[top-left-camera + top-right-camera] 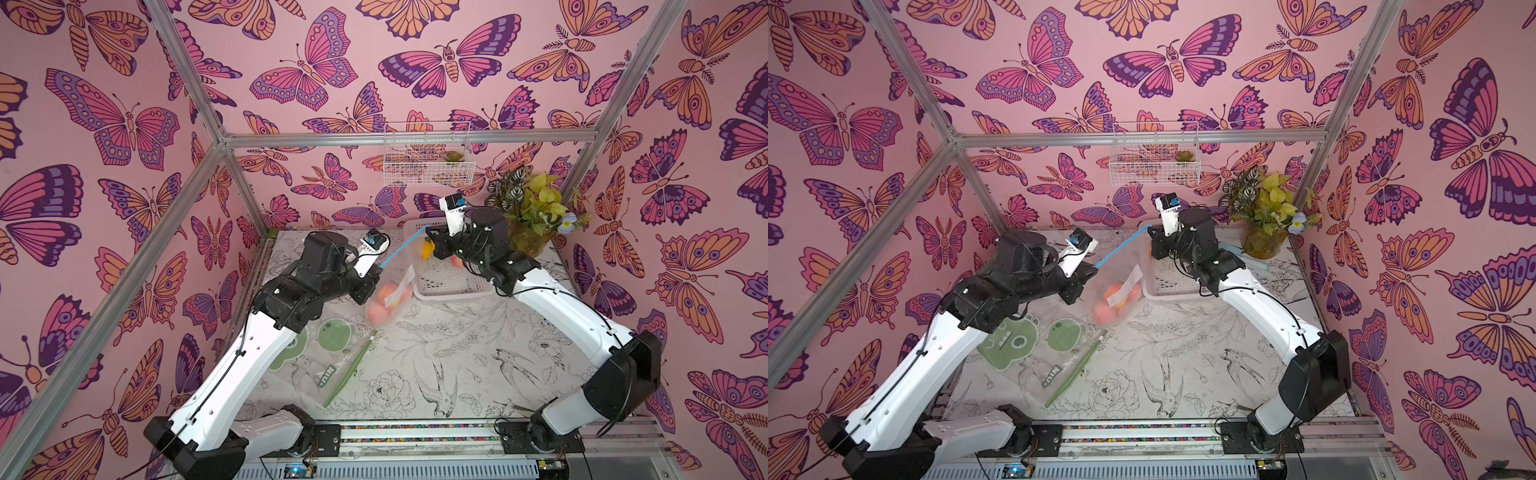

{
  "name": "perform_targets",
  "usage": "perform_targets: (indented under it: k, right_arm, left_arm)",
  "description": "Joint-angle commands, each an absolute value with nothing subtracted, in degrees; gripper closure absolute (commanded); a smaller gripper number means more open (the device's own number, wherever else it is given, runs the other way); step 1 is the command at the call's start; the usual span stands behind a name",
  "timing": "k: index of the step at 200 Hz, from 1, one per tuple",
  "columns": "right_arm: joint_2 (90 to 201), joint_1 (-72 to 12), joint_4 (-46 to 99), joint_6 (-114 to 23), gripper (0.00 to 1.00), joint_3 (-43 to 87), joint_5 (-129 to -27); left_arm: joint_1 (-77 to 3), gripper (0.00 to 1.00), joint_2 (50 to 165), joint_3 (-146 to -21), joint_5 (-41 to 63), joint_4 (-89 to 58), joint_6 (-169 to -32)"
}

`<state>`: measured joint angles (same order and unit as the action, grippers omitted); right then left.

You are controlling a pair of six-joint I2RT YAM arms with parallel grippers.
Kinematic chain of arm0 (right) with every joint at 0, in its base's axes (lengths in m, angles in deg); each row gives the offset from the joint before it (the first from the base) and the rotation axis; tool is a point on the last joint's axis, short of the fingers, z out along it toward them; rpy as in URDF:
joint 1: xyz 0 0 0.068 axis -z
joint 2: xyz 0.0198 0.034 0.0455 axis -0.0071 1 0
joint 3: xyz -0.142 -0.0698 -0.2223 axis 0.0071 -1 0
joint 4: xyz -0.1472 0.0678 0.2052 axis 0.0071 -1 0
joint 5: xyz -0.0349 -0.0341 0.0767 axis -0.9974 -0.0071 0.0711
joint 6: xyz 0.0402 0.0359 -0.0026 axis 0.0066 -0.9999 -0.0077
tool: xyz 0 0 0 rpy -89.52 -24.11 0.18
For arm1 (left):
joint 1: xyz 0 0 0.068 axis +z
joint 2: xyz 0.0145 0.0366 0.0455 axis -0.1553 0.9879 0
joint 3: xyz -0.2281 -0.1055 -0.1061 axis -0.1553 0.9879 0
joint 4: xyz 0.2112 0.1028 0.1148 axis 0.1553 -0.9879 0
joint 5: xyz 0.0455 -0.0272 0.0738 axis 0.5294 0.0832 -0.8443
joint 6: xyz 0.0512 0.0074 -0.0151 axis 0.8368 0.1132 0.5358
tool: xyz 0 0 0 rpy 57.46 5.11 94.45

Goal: Place the peach in a zip-top bag and seal the zipper
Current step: Zip the zipper on the zipper food storage bag.

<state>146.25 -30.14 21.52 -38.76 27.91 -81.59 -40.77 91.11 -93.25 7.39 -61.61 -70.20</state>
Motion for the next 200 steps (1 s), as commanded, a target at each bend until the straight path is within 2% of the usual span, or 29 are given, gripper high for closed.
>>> perform_targets:
  k: [1, 160, 173, 200]
  right_arm:
    - [146.99, -28.16, 20.77, -40.1, 1.0, 30.33, -91.79]
    - [148.57, -28.93, 19.88, -40.82, 1.0, 30.05, -88.43]
    - [148.39, -28.95, 20.28, -40.09, 1.0, 29.7, -86.77]
    - [147.84, -29.36, 21.91, -37.96, 1.0, 28.13, -82.57]
  left_arm:
    - [-40.22, 0.91, 87.39, -92.32, 6.09, -68.2, -70.97]
    - [-40.22, 0.9, 84.59, -90.0, 6.08, -68.82, -72.65]
    - [-40.22, 0.83, 85.18, -90.5, 6.08, -68.78, -72.49]
    - [-40.22, 0.52, 87.81, -93.88, 5.26, -68.83, -72.47]
